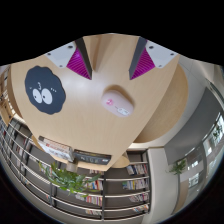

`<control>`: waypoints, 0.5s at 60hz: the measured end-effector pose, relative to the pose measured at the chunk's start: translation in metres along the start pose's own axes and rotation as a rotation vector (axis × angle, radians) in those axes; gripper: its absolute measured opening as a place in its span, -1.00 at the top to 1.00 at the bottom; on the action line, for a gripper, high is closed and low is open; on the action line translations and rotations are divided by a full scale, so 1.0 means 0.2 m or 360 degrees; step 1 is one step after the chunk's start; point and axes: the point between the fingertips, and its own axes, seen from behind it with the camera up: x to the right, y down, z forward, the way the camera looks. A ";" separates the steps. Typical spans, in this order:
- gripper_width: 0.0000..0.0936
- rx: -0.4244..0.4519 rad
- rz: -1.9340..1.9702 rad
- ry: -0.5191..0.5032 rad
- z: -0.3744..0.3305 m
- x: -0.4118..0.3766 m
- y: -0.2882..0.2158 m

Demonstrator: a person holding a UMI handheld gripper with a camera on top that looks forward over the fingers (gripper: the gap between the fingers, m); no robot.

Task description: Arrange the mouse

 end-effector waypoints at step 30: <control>-0.34 0.0010 0.0176 0.0109 0.44 0.11 -0.47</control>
